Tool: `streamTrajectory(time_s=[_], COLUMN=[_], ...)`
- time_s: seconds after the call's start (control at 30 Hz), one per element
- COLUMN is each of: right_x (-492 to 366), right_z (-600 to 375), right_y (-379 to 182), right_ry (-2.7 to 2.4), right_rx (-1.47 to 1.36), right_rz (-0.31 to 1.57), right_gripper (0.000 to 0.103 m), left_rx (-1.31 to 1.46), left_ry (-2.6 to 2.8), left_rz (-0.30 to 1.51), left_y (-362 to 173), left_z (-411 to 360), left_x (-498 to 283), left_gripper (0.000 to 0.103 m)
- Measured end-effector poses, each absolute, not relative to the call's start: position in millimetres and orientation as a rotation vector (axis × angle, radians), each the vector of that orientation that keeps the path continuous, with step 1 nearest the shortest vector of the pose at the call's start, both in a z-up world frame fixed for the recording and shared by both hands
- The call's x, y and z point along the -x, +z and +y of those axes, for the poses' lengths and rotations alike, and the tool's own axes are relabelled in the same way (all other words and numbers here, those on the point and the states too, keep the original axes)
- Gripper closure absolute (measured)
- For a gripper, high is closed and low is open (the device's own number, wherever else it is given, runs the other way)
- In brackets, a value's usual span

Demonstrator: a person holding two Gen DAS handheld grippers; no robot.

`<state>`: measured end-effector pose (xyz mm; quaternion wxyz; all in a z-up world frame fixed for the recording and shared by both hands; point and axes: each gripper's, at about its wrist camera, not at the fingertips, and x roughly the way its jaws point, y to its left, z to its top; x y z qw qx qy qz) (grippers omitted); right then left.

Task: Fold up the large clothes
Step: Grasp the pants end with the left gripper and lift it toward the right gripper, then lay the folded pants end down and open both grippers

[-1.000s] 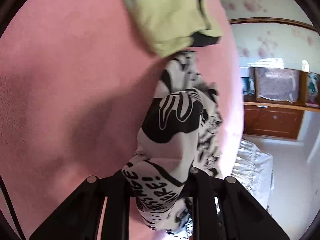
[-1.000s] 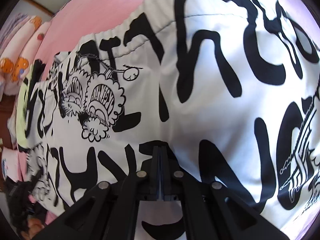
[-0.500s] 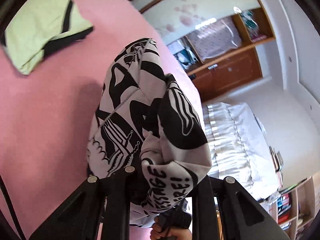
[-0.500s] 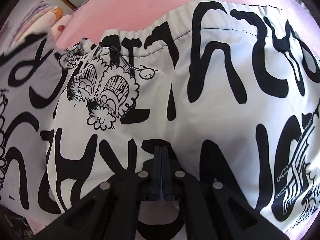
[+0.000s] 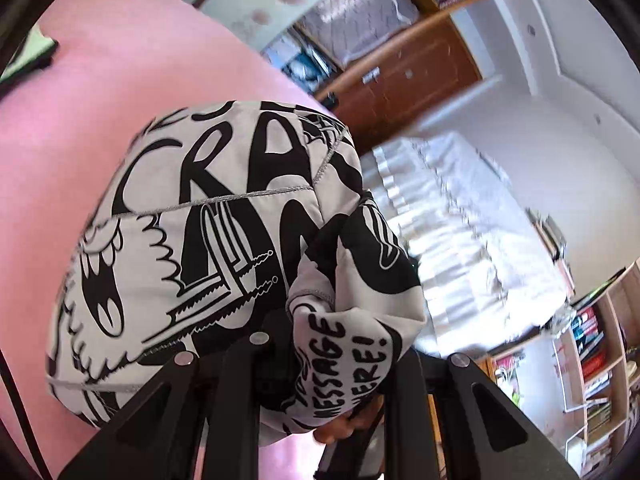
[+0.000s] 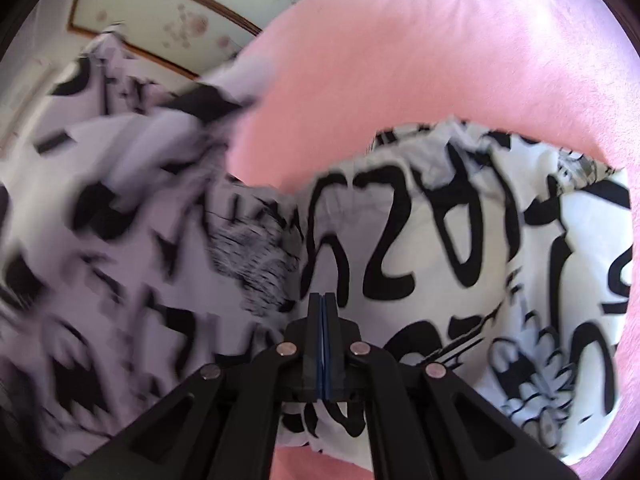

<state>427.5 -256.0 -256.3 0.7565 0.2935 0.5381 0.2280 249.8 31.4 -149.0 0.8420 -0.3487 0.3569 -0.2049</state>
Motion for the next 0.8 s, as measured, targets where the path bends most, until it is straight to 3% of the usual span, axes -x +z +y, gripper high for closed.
streamTrajectory(time_s=[0.23, 0.43, 0.63, 0.7, 0.77, 0.8], right_x=[-430, -421, -410, -406, -407, -402], right_z=[-332, -397, -418, -420, -436, -435], right_y=[-252, -283, -282, -283, -287, -287], right_ry=[0.419, 0.349, 0.31, 0.33, 0.347, 0.354], right_rx=[-0.498, -0.697, -0.671, -0.715, -0.74, -0.744], right_rz=[1.155, 1.16, 1.218, 1.24, 1.265, 1.272], right_gripper=[0.103, 0.103, 0.103, 0.103, 0.103, 0.103], left_rx=[0.61, 0.375, 0.194, 0.071, -0.074, -0.144], left_ry=[-0.374, -0.295, -0.22, -0.209, -0.225, -0.23], left_rz=[0.87, 0.967, 0.994, 0.978, 0.97, 0.967], left_y=[-179, -212, -234, -240, -256, -262], left_z=[-45, -78, -109, -126, -142, -151], left_x=[-256, -268, -269, -266, -254, -247], left_gripper=[0.087, 0.087, 0.085, 0.079, 0.064, 0.062])
